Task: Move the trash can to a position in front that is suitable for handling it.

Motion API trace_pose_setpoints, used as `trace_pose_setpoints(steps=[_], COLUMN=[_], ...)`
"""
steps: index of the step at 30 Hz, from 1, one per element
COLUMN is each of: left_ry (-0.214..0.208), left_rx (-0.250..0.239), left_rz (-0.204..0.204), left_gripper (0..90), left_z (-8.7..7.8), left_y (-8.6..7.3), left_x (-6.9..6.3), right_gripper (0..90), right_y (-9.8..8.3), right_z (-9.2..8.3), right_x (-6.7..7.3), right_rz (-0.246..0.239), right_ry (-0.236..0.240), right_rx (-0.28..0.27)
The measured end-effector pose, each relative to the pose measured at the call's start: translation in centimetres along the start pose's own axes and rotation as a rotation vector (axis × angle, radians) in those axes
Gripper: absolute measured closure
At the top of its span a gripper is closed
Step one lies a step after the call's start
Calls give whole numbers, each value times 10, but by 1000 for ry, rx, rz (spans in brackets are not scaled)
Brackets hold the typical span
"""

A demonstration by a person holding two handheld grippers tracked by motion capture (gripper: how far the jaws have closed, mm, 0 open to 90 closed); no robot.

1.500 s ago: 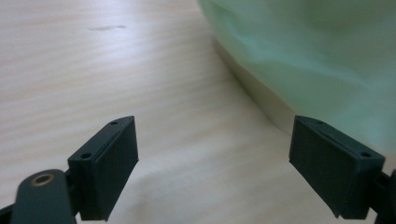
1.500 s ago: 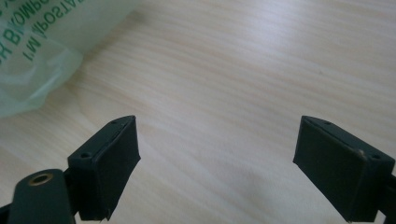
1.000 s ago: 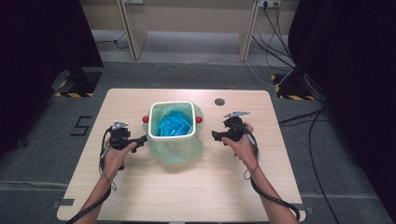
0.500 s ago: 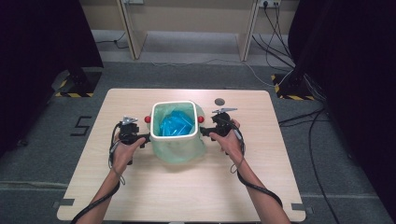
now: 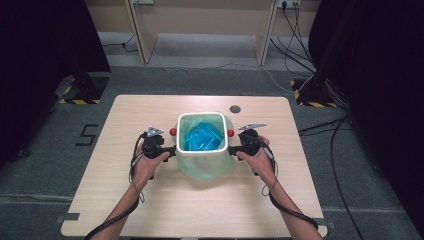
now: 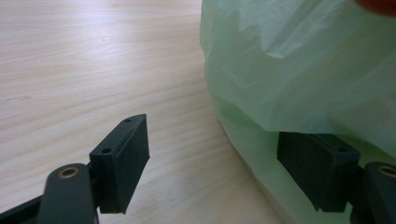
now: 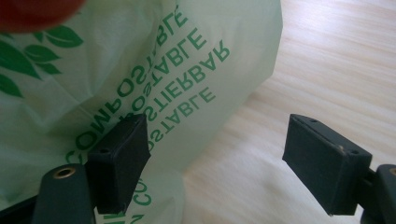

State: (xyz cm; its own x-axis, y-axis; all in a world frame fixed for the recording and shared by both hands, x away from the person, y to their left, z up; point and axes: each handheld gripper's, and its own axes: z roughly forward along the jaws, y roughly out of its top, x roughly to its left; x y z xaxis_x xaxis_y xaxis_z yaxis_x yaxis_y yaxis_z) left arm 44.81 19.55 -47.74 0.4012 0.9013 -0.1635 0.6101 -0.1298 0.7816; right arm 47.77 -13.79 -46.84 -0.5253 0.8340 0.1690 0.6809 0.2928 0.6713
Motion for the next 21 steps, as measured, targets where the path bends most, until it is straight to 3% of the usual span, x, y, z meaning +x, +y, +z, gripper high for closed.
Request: trace_pose_setpoints(steps=[4, 11, 21], left_ry=[-15, -57, -77], left_rx=[8, 10, 19], left_rz=[23, 26, 61], left_gripper=[250, 251, 262], left_z=[1, 5, -3], left_y=[0, -2, -9], left_x=[-14, -27, -39], right_gripper=[229, 230, 237], right_y=[-9, -28, -48], right_z=[-13, -28, -42], right_x=[-4, -12, -5], right_rz=[1, 57, 65], right_ry=[-21, -24, -49], right_rx=[13, -7, -21])
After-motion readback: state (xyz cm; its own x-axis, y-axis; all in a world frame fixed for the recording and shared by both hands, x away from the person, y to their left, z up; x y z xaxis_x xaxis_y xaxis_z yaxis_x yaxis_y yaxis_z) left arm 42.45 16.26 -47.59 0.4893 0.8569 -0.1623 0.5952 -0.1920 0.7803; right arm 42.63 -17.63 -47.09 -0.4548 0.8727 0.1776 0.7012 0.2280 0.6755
